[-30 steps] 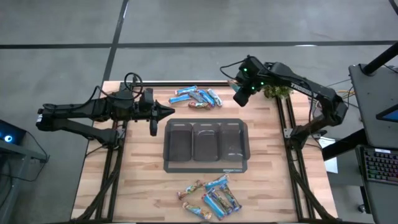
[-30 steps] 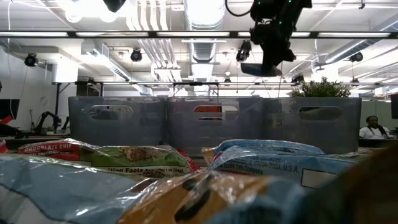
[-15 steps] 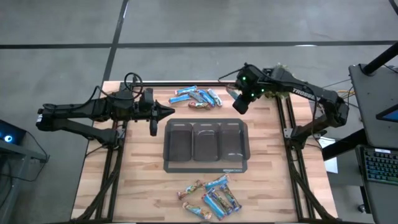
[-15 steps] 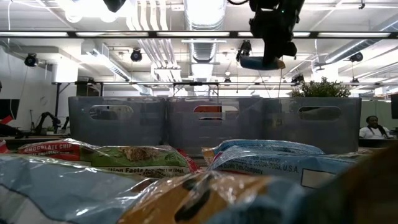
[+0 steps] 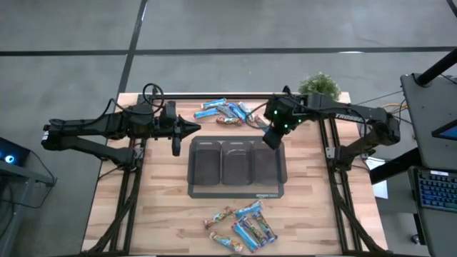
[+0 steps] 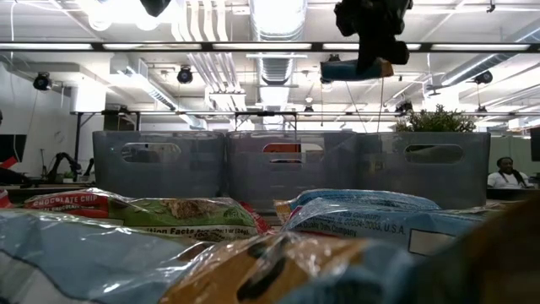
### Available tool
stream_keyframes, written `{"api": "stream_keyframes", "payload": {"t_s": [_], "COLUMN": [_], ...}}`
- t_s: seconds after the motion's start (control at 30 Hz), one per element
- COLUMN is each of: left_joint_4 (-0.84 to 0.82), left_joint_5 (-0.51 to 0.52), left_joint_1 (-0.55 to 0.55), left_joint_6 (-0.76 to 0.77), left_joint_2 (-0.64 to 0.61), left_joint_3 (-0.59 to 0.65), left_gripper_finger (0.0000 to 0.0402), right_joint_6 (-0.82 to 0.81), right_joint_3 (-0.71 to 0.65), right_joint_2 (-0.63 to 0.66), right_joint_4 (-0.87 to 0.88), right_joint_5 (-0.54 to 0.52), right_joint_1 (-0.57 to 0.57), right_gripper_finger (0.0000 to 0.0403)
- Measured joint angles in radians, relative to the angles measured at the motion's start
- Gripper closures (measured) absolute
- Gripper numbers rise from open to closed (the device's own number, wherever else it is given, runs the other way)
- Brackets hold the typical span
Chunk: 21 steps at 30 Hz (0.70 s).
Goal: Pick and place Granola Bars by type
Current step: Put the yellow granola bar into the right black bin
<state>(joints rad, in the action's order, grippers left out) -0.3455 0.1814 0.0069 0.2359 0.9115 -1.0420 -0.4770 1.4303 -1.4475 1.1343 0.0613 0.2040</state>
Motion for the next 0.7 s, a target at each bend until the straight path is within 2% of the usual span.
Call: {"api": "stream_keyframes", "payload": {"t_s": [0.47, 0.7], "left_joint_4": [-0.001, -0.002], "left_joint_5": [0.000, 0.000], "left_joint_1": [0.000, 0.000], "left_joint_6": [0.000, -0.001], "left_joint_2": [0.000, 0.000], "left_joint_3": [0.000, 0.000], "left_gripper_finger": [0.0402, 0.0402], "right_joint_6": [-0.344, -0.542], "right_joint_3": [0.000, -0.018], "right_joint_2": [0.001, 0.001], "right_joint_4": [0.000, -0.002], "right_joint_5": [-0.013, -0.090], "right_joint_1": [-0.198, -0.275], "right_gripper_finger": [0.0355, 0.0355]}}
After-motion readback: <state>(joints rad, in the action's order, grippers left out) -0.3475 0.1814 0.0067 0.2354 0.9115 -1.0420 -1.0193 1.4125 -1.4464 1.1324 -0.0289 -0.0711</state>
